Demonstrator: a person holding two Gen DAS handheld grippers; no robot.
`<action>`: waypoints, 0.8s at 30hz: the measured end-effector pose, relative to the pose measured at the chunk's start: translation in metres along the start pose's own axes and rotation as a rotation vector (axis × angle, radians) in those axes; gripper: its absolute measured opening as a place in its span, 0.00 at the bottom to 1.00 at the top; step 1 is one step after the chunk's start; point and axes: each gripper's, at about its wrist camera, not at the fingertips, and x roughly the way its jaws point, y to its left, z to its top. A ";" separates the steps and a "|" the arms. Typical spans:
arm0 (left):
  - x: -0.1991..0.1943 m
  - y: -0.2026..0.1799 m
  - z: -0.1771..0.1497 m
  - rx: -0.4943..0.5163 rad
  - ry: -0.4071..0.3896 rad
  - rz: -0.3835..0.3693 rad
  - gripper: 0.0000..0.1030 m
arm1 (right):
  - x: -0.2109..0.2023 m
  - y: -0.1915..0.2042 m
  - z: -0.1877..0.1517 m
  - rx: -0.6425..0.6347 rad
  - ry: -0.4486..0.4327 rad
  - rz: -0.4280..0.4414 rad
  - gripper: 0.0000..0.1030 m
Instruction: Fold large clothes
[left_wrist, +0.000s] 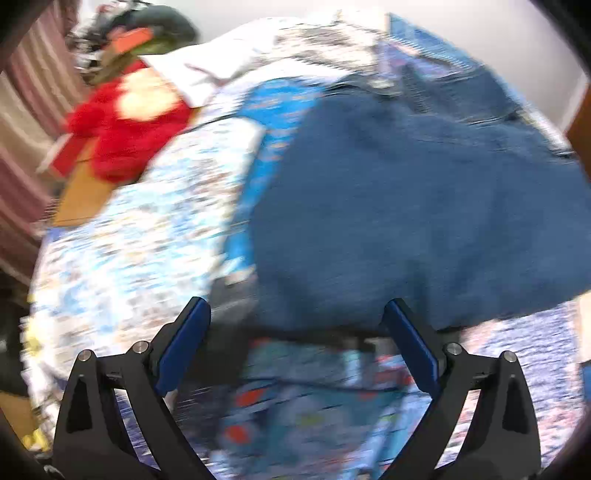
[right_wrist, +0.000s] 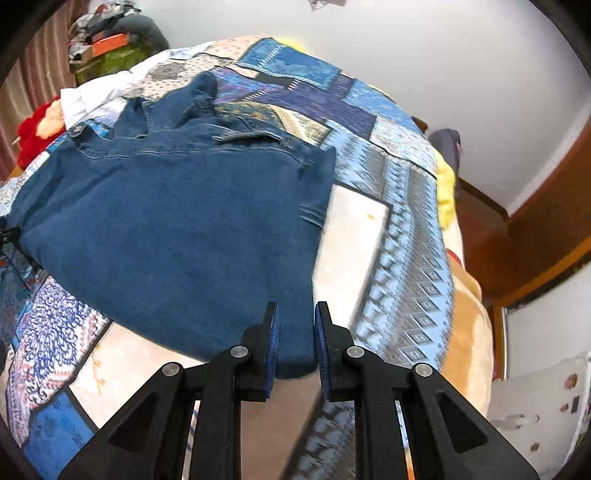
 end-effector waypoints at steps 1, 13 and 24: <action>-0.001 0.006 -0.004 0.001 0.002 0.013 0.95 | -0.001 -0.007 -0.002 0.030 0.004 0.026 0.18; -0.036 0.028 -0.026 -0.155 -0.051 -0.119 0.95 | -0.041 -0.023 -0.003 0.126 -0.058 0.032 0.77; 0.020 -0.006 -0.023 -0.421 0.129 -0.582 0.95 | -0.024 0.066 0.035 0.040 -0.087 0.213 0.92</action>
